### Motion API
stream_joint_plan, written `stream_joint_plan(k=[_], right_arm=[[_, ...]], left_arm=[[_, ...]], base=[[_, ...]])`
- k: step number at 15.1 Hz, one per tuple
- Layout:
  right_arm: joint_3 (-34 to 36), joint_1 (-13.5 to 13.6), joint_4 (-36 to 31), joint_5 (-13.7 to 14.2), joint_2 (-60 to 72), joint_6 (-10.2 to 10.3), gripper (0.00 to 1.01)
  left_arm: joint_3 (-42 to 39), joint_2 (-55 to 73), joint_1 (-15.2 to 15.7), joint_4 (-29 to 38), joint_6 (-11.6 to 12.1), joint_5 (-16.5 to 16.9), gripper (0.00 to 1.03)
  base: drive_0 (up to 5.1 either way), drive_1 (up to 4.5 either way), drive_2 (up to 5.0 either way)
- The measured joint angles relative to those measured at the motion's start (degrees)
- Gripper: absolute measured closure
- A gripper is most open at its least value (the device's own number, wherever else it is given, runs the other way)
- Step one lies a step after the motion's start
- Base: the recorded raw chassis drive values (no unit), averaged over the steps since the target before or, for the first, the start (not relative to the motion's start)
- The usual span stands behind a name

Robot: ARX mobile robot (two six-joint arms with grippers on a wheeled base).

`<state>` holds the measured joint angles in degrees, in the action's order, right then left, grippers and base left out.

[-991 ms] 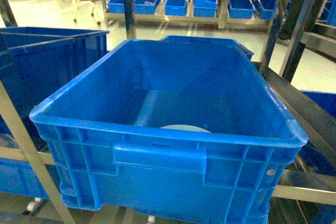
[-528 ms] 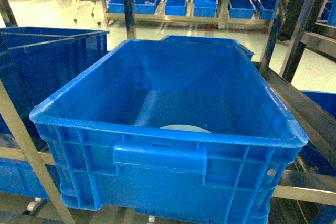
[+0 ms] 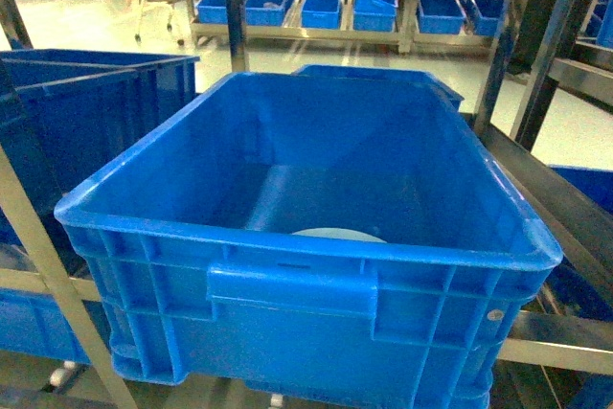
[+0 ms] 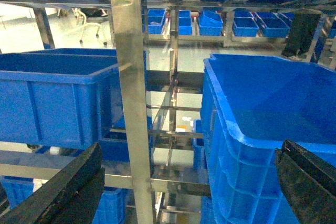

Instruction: Place blue tray on left shelf second layer neatly

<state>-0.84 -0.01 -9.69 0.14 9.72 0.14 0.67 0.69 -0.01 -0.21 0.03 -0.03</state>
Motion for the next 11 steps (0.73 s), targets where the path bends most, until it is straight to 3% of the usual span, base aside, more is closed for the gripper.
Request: stream_joint_plan(k=[1, 7, 9, 11], right_arm=[[0.0, 0.0, 9.0, 0.0, -6.0, 0.0, 0.99], [0.0, 0.0, 9.9, 0.0, -9.4, 0.0, 0.99], [0.0, 0.0, 9.9, 0.0, -9.4, 0.0, 0.79], [0.0, 0.0, 9.9, 0.0, -9.4, 0.0, 0.26]], left_arm=[[0.0, 0.0, 0.0, 0.0, 0.0, 0.0, 0.05], [0.0, 0.0, 0.0, 0.0, 0.0, 0.0, 0.05], [0.0, 0.0, 0.0, 0.0, 0.0, 0.0, 0.05], [0.0, 0.0, 0.0, 0.0, 0.0, 0.0, 0.05]], base=[[0.0, 0.0, 0.0], [0.0, 0.0, 0.0], [0.0, 0.0, 0.0], [0.0, 0.0, 0.0]])
